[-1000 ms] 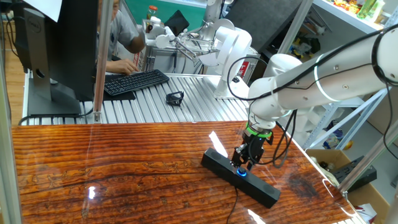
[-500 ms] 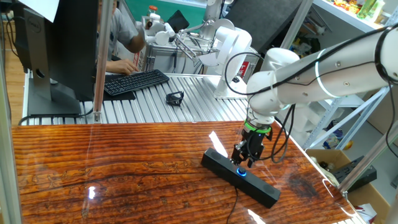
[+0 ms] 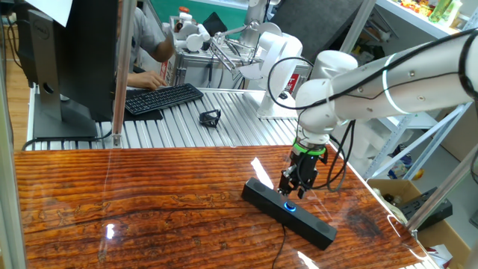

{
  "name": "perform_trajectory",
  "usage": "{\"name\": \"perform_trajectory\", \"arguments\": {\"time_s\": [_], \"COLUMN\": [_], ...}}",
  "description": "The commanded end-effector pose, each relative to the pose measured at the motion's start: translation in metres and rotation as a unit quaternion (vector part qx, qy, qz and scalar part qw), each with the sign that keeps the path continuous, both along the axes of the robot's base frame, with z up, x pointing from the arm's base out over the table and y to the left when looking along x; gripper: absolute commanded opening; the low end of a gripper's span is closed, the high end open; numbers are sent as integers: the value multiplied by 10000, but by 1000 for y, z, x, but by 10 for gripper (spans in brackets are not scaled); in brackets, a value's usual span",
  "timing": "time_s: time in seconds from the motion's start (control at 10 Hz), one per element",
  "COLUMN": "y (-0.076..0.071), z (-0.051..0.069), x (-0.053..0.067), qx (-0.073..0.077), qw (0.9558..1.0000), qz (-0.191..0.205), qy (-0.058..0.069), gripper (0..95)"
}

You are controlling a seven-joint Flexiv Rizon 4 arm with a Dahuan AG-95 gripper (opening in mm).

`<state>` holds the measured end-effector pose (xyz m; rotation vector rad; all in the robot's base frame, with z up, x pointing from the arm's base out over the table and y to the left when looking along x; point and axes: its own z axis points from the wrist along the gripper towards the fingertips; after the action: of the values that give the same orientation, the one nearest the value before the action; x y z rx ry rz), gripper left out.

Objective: Turn the knob to decrease the volume of the speaker

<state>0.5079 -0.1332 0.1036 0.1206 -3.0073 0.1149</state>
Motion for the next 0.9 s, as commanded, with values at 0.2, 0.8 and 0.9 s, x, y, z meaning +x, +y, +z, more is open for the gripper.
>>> {"name": "perform_trajectory", "arguments": {"time_s": [0.2, 0.8, 0.9], "y": [3, 7, 8], "z": [14, 48, 55], "x": [-6, -44, -50], "qx": [-55, -150, -161], "qw": [10000, 9999, 9999], "qz": [37, 44, 35], "qy": [47, 20, 18], "gripper": [380, 380, 380]}}
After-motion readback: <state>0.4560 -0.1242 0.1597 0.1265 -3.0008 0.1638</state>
